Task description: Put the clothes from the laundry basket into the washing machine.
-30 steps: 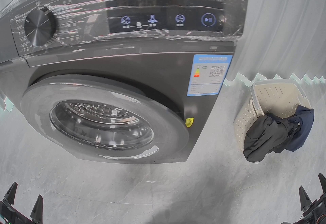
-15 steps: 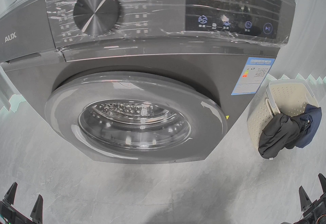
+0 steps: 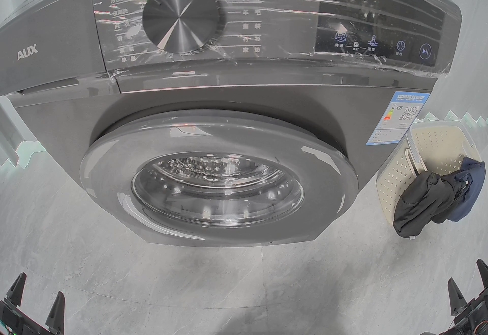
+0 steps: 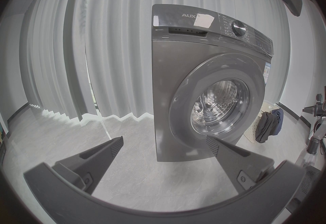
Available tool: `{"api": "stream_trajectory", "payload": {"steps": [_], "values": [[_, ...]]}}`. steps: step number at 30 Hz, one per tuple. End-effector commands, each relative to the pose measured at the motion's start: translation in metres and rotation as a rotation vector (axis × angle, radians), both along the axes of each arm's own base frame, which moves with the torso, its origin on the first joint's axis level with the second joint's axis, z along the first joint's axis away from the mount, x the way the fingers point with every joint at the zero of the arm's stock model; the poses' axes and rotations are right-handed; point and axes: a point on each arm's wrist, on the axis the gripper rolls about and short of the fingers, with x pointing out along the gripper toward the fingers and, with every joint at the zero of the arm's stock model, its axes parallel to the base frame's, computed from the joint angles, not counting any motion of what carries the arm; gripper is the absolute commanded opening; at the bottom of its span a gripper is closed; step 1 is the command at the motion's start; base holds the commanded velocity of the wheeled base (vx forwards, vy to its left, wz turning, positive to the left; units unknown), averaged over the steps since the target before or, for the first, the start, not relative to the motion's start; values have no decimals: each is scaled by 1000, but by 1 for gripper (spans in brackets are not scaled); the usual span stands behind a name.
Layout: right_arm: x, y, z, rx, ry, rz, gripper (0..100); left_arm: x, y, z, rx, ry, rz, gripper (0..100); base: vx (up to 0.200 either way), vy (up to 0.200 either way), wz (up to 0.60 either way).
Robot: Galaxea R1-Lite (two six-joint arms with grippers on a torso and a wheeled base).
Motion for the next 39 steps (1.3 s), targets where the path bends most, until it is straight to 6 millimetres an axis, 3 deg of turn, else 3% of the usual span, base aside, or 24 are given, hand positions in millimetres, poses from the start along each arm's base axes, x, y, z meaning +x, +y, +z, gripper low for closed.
{"api": "stream_trajectory", "payload": {"steps": [1, 5, 34, 36, 39], "values": [[0, 0, -2, 0, -4, 1, 100, 0, 0, -5, 1, 1, 1, 100, 0, 200, 0], [0, 0, -2, 0, -4, 1, 100, 0, 0, -5, 1, 1, 2, 100, 0, 200, 0], [1, 0, -1, 7, -30, 2, 100, 0, 0, -5, 2, 1, 1, 100, 0, 0, 0], [-3, 1, 12, -1, -115, 19, 100, 0, 0, -5, 2, 1, 1, 100, 0, 0, 0], [-14, 1, 53, -7, -254, 43, 100, 0, 0, -5, 4, 1, -1, 100, 0, 0, 0]]}}
